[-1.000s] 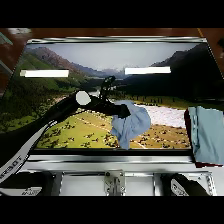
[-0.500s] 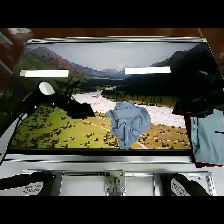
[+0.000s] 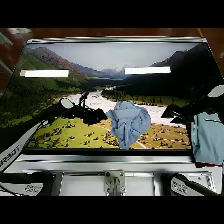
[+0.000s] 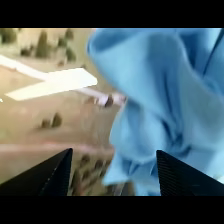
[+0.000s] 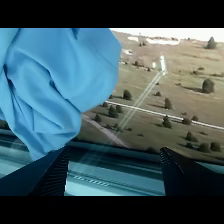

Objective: Fold the shirts.

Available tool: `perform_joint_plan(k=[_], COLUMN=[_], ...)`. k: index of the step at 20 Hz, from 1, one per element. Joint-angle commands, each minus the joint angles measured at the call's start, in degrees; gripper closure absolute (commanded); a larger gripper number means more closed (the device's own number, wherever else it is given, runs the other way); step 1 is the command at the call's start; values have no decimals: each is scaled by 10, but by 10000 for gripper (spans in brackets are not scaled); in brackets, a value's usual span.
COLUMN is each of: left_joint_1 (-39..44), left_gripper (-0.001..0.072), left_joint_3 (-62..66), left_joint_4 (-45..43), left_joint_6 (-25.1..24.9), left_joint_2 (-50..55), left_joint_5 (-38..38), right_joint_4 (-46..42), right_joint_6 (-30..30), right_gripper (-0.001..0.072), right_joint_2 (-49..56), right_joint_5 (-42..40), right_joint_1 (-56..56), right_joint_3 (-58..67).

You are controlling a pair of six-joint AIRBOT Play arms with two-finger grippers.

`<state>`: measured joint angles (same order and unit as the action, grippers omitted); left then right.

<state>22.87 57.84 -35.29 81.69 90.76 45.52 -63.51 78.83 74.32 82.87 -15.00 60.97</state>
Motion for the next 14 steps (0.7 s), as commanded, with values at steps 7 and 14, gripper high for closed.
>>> perform_joint_plan(k=[7,14], left_joint_1=[10,4], left_gripper=[172,211], left_joint_3=[118,118], left_joint_4=[15,14], left_joint_6=[0,-17], left_joint_2=[107,114], left_joint_5=[-35,33], right_joint_4=[17,13], right_joint_6=[24,46], right_gripper=[19,19], right_joint_2=[27,54], right_joint_5=[-61,-94], right_joint_1=[41,71], right_joint_3=[-3,-4])
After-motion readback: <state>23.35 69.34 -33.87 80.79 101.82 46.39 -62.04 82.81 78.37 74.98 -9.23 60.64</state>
